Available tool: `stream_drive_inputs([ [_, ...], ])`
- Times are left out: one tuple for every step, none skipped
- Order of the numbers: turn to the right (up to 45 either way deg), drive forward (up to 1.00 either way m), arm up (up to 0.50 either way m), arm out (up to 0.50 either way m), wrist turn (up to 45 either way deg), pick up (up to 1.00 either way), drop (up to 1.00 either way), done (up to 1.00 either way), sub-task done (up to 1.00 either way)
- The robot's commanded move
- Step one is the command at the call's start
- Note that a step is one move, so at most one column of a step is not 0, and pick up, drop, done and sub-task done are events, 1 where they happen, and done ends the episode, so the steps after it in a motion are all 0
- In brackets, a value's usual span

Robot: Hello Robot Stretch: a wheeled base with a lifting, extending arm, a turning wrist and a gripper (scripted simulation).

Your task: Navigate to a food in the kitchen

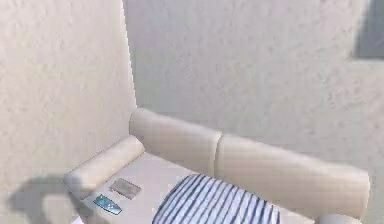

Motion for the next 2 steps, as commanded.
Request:
stream_drive_inputs([
  [45.0, 0.00, 0.00, 0.00, 0.0, 0.00, 0.00, 0.00, 0.00],
  [45.0, 0.00, 0.00, 0.00, 0.0, 0.00, 0.00, 0.00, 0.00],
])
